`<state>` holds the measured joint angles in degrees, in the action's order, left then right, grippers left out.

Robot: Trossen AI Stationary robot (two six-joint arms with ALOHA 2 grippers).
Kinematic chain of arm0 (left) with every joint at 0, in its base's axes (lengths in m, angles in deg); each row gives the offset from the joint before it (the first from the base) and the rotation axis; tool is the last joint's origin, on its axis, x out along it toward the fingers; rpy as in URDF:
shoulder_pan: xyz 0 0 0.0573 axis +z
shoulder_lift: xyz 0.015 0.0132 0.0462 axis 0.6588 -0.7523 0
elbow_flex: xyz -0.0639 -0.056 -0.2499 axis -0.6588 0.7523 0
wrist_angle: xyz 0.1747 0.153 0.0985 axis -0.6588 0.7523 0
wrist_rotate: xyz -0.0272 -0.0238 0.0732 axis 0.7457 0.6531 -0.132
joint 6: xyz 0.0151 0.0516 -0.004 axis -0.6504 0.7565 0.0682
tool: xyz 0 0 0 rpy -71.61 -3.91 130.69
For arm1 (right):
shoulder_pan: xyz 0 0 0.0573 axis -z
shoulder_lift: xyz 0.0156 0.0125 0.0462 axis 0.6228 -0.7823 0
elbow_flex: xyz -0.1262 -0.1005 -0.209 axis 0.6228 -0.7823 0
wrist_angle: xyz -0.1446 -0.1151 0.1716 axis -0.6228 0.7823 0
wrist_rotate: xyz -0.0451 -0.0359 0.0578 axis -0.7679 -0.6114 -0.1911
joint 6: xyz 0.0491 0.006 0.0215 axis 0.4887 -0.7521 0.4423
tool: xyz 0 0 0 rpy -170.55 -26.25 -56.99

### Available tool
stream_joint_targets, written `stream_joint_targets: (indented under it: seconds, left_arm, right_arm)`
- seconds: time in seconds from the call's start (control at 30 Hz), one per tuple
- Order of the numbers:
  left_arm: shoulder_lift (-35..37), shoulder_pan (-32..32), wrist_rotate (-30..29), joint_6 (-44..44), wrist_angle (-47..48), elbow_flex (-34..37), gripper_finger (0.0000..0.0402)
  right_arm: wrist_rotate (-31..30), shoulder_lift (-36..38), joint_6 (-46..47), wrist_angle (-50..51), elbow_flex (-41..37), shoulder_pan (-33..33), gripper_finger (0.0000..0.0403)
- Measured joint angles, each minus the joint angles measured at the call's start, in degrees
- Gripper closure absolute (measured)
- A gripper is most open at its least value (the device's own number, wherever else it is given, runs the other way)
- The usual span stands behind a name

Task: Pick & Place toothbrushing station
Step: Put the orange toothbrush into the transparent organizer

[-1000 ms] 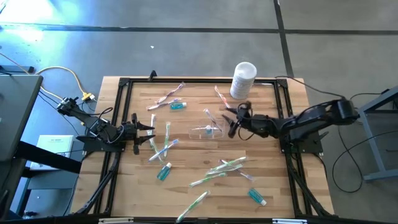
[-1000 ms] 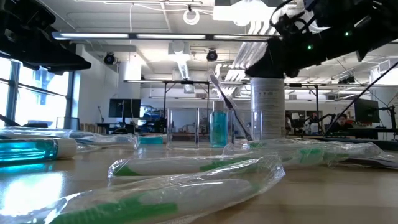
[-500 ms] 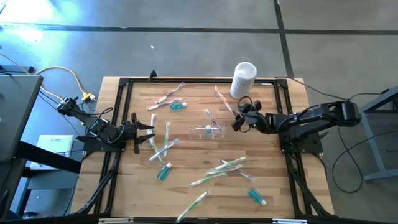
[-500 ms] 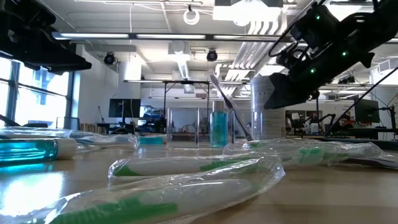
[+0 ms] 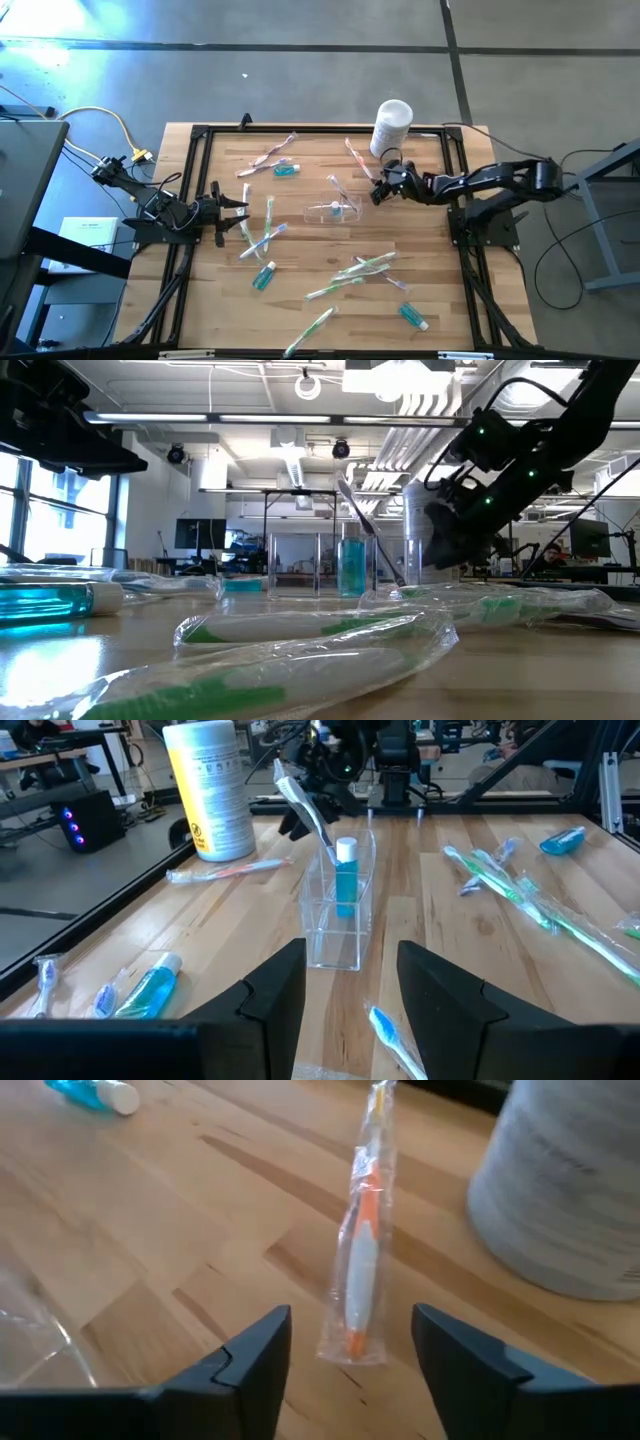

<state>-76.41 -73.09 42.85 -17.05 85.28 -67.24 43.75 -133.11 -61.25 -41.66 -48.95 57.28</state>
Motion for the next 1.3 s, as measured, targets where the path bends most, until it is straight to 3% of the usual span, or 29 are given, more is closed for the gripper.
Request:
stream_joint_targets:
  seconds: [0.2,0.43,0.7,0.87,1.07,1.3]
  left_arm:
    - [0.00,0.00,-2.16,0.00,0.00,0.00,0.0246]
    - [0.01,0.00,-3.03,0.00,-0.07,0.00,0.0246]
    - [0.00,0.00,-3.03,0.00,-0.09,0.00,0.0246]
    - [0.01,0.00,-3.01,-0.01,-0.07,0.00,0.0246]
    - [0.01,-0.02,-3.01,-0.01,-0.03,0.00,0.0246]
    - [0.00,0.00,-2.99,-0.02,-0.02,0.00,0.0246]
  right_arm:
    - [3.16,-2.48,-0.53,-4.52,0.00,2.91,0.0142]
    - [7.51,-6.51,-0.61,-5.25,1.64,5.38,0.0131]
    - [3.15,-16.51,-1.16,-4.27,7.72,5.38,0.0133]
    - [1.01,-18.96,-2.28,-3.54,9.95,5.34,0.0139]
    - [0.25,-18.50,-2.25,-2.48,9.94,5.36,0.0196]
    - [-0.35,-18.44,-4.93,-0.81,9.94,5.27,0.0343]
